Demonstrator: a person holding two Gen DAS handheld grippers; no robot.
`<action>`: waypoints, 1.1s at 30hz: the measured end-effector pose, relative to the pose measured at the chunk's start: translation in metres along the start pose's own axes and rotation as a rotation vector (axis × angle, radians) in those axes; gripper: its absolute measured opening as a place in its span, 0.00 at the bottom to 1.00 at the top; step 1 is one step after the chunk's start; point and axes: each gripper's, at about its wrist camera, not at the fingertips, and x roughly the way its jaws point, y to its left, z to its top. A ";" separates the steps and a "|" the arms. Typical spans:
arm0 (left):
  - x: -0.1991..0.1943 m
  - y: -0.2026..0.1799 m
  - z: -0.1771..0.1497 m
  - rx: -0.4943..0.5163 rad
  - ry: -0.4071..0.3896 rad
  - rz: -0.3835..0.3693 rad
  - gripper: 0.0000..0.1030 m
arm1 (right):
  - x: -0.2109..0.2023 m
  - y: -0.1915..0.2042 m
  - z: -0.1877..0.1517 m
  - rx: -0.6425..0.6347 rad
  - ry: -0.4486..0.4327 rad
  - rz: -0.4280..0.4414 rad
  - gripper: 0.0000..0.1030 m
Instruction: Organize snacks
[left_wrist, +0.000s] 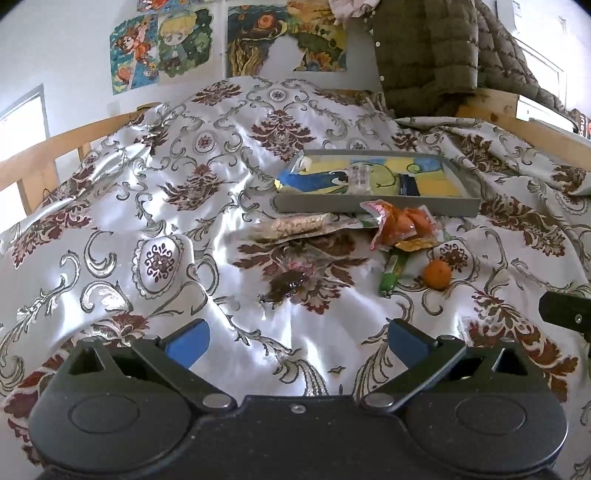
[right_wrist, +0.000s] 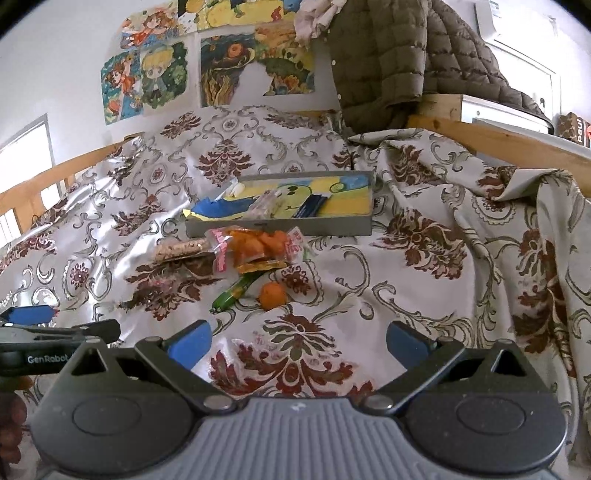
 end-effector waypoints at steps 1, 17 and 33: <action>0.000 0.000 0.000 0.001 0.001 0.002 0.99 | 0.001 0.000 0.001 -0.002 0.003 0.000 1.00; 0.009 -0.004 0.006 0.028 0.010 0.030 0.99 | 0.016 0.005 0.006 0.002 -0.012 -0.009 1.00; 0.038 -0.002 0.026 -0.012 0.026 0.068 0.99 | 0.041 0.003 0.022 -0.002 -0.043 0.003 1.00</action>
